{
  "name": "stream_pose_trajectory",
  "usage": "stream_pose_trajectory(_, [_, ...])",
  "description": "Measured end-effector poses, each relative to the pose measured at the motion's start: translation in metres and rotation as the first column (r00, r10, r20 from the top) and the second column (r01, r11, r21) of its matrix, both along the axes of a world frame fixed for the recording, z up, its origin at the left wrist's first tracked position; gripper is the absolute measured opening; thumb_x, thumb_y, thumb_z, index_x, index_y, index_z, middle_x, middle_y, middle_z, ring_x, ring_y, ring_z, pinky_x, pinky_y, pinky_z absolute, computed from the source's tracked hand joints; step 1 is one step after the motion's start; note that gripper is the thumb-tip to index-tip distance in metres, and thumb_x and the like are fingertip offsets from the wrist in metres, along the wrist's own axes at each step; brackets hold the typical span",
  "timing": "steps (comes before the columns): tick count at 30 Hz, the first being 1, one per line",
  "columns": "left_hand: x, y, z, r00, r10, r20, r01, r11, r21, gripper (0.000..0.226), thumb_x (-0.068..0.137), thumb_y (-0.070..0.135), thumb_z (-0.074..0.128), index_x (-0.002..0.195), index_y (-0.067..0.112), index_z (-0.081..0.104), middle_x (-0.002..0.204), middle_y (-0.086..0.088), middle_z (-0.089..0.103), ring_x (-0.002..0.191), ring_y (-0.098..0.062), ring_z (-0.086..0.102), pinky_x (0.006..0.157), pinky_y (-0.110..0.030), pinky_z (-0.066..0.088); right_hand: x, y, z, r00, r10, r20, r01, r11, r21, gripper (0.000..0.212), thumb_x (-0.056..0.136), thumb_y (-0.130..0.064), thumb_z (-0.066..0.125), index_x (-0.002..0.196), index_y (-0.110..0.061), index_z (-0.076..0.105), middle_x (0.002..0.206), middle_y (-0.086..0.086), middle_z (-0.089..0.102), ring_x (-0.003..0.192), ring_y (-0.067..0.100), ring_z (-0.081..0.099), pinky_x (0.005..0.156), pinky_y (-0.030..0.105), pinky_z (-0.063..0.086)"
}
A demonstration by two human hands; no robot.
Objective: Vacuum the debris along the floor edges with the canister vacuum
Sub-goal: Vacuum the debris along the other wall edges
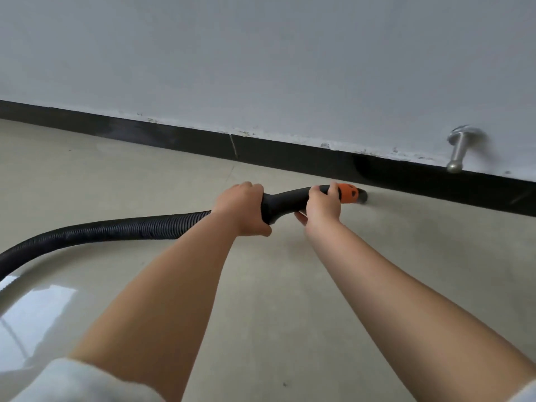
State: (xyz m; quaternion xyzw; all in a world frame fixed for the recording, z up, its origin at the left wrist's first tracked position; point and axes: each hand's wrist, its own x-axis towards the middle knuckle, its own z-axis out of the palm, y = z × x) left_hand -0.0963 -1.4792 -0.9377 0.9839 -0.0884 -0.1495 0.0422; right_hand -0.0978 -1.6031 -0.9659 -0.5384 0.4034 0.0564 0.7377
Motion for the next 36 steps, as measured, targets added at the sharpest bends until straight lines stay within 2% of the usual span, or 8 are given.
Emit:
stream_pose_trajectory(6, [-0.020, -0.119, -0.004, 0.986, -0.157, -0.061, 0.156, 0.988, -0.023, 0.039, 0.069, 0.038, 0.071, 0.093, 0.019, 0.046, 0.088, 0.004, 0.045, 0.076, -0.016, 0.046, 0.061, -0.026, 0.036, -0.036, -0.119, -0.004, 0.987, -0.157, -0.040, 0.156, 0.987, -0.027, 0.060, 0.098, -0.016, 0.042, 0.148, -0.037, 0.015, 0.145, 0.008, 0.034, 0.120, 0.036, 0.047, 0.092, 0.049, 0.049])
stream_pose_trajectory(10, [-0.049, -0.200, -0.014, 0.969, -0.232, -0.090, 0.226, 0.972, -0.067, 0.038, 0.069, 0.037, 0.069, 0.090, 0.018, 0.043, 0.088, 0.003, 0.045, 0.076, -0.017, 0.046, 0.059, -0.026, 0.035, -0.072, -0.197, -0.004, 0.972, -0.227, -0.066, 0.219, 0.969, -0.114, 0.056, 0.097, -0.017, 0.043, 0.146, -0.032, 0.019, 0.137, 0.008, 0.042, 0.113, 0.035, 0.051, 0.094, 0.049, 0.048])
stream_pose_trajectory(14, [-0.074, -0.271, -0.016, 0.956, -0.284, -0.077, 0.278, 0.957, -0.087, 0.038, 0.070, 0.034, 0.067, 0.090, 0.016, 0.041, 0.089, 0.002, 0.043, 0.078, -0.018, 0.045, 0.060, -0.027, 0.035, -0.101, -0.267, -0.005, 0.927, -0.369, -0.063, 0.360, 0.925, -0.120, 0.047, 0.093, -0.016, 0.052, 0.135, -0.020, 0.030, 0.115, 0.007, 0.045, 0.097, 0.029, 0.050, 0.090, 0.048, 0.051])
stream_pose_trajectory(16, [-0.083, -0.304, -0.016, 0.952, -0.301, -0.057, 0.296, 0.951, -0.092, 0.038, 0.071, 0.034, 0.067, 0.091, 0.017, 0.040, 0.088, 0.002, 0.042, 0.078, -0.018, 0.043, 0.061, -0.028, 0.035, -0.110, -0.297, -0.007, 0.891, -0.450, -0.062, 0.443, 0.891, -0.103, 0.049, 0.092, -0.016, 0.056, 0.133, -0.014, 0.029, 0.116, 0.008, 0.047, 0.098, 0.029, 0.052, 0.091, 0.047, 0.051])
stream_pose_trajectory(19, [-0.091, -0.346, -0.017, 0.950, -0.308, -0.048, 0.301, 0.946, -0.125, 0.038, 0.072, 0.034, 0.066, 0.097, 0.015, 0.045, 0.090, 0.002, 0.044, 0.080, -0.018, 0.044, 0.062, -0.027, 0.035, -0.118, -0.340, -0.008, 0.847, -0.525, -0.081, 0.519, 0.851, -0.084, 0.056, 0.090, -0.019, 0.059, 0.136, -0.010, 0.028, 0.126, 0.012, 0.051, 0.112, 0.033, 0.055, 0.094, 0.045, 0.050])
stream_pose_trajectory(22, [-0.099, -0.376, -0.018, 0.955, -0.284, -0.080, 0.272, 0.952, -0.139, 0.041, 0.071, 0.031, 0.068, 0.103, 0.015, 0.047, 0.092, 0.002, 0.048, 0.081, -0.018, 0.047, 0.063, -0.028, 0.037, -0.121, -0.380, -0.008, 0.865, -0.495, -0.079, 0.489, 0.868, -0.082, 0.051, 0.092, -0.025, 0.056, 0.136, -0.009, 0.036, 0.128, 0.012, 0.054, 0.114, 0.032, 0.055, 0.095, 0.044, 0.049])
stream_pose_trajectory(27, [-0.108, -0.413, -0.015, 0.958, -0.267, -0.106, 0.260, 0.963, -0.077, 0.041, 0.071, 0.028, 0.069, 0.100, 0.014, 0.042, 0.091, 0.000, 0.046, 0.079, -0.019, 0.045, 0.064, -0.027, 0.036, -0.123, -0.420, -0.012, 0.881, -0.469, -0.051, 0.466, 0.882, -0.068, 0.060, 0.094, -0.026, 0.052, 0.146, -0.012, 0.025, 0.137, 0.011, 0.047, 0.122, 0.032, 0.049, 0.099, 0.045, 0.046])
stream_pose_trajectory(36, [-0.104, -0.454, -0.002, 0.946, -0.280, -0.160, 0.281, 0.959, -0.017, 0.043, 0.074, 0.028, 0.069, 0.102, 0.011, 0.041, 0.095, 0.000, 0.044, 0.082, -0.019, 0.045, 0.066, -0.028, 0.036, -0.119, -0.460, -0.005, 0.903, -0.420, -0.094, 0.418, 0.907, -0.045, 0.058, 0.095, -0.025, 0.050, 0.145, -0.011, 0.025, 0.134, 0.012, 0.048, 0.119, 0.033, 0.051, 0.098, 0.045, 0.046])
